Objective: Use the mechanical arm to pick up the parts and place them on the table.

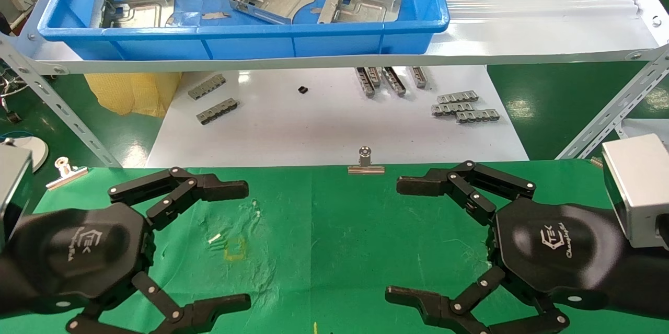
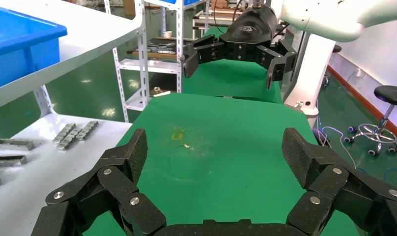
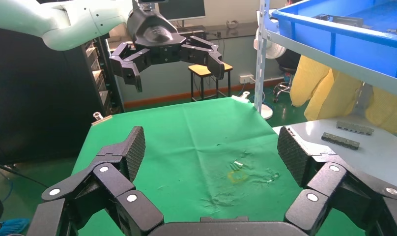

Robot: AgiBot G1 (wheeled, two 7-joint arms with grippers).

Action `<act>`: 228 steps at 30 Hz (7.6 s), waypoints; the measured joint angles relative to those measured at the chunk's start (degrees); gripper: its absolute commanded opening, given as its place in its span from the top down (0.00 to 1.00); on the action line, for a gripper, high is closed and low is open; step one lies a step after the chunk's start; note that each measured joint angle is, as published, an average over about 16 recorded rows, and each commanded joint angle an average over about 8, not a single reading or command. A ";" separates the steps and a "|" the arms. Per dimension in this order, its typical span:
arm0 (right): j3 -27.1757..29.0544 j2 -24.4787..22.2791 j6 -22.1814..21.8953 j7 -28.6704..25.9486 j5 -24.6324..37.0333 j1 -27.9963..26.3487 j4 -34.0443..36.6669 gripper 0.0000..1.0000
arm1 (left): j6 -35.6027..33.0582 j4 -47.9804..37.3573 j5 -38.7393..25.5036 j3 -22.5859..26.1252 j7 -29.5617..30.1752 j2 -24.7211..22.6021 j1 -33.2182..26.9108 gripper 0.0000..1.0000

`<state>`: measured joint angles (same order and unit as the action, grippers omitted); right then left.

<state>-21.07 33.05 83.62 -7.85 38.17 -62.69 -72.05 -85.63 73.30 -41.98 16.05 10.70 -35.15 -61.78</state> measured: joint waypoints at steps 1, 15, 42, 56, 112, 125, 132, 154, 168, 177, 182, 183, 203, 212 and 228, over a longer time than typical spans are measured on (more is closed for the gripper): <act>0.00 0.00 0.00 0.00 0.00 0.00 0.00 0.63 | 0.00 0.00 0.00 0.00 0.00 0.00 0.00 0.00; 0.00 0.00 0.00 0.00 0.00 0.00 0.00 1.00 | 0.00 0.00 0.00 0.00 0.00 0.00 0.00 0.00; 0.00 0.00 0.00 0.00 0.00 0.00 0.00 1.00 | 0.00 0.00 0.00 0.00 0.00 0.00 0.00 0.00; 0.00 0.00 0.00 0.00 0.00 0.00 0.00 1.00 | 0.13 -0.14 -0.17 -0.04 -0.18 -0.23 -0.57 0.00; -0.02 -0.01 0.00 0.01 -0.01 -0.01 0.01 0.00 | 33.44 -72.91 -37.48 18.56 -2.44 -38.98 -58.14 1.00; -0.03 -0.01 0.00 0.02 -0.02 -0.01 0.01 0.00 | 34.55 -73.22 -38.39 19.20 -2.18 -39.68 -58.23 1.00; -0.03 -0.01 -0.01 0.02 -0.02 -0.01 0.01 0.00 | 35.02 -73.18 -38.55 19.32 -2.25 -39.85 -58.00 1.00; -0.04 -0.01 -0.01 0.02 -0.03 -0.01 0.01 0.00 | 27.14 -69.06 -33.42 15.89 -9.40 -36.27 -58.80 1.00; -0.05 -0.01 -0.01 0.02 -0.03 -0.01 0.01 0.00 | -0.20 -62.85 -28.85 14.70 -23.08 -27.41 -56.70 1.00; -0.05 -0.02 -0.01 0.03 -0.03 -0.02 0.01 0.00 | -6.25 -51.63 -27.89 22.32 -31.30 -21.04 -50.61 1.00; -0.05 -0.02 -0.01 0.03 -0.03 -0.02 0.01 0.00 | -5.76 -47.80 -28.26 28.32 -35.10 -19.34 -46.96 1.00; -0.05 -0.02 -0.01 0.03 -0.03 -0.02 0.01 0.00 | -5.60 -47.64 -28.47 29.44 -35.82 -19.27 -46.37 1.00; -0.06 -0.02 -0.02 0.03 -0.04 -0.02 0.01 0.00 | 0.22 -64.61 -32.95 37.39 -46.66 -26.05 -41.88 0.00; -0.06 -0.02 -0.02 0.03 -0.04 -0.02 0.01 0.00 | -0.07 -69.01 -31.63 36.46 -48.23 -26.92 -41.81 0.00; -0.06 -0.03 -0.03 0.04 -0.05 -0.01 0.02 0.00 | -6.17 -73.45 -24.25 31.62 -40.12 -24.51 -40.83 0.00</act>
<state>-21.14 33.02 83.60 -7.81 38.13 -62.70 -72.03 -91.80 -0.15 -66.23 47.67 -29.42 -59.66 -102.61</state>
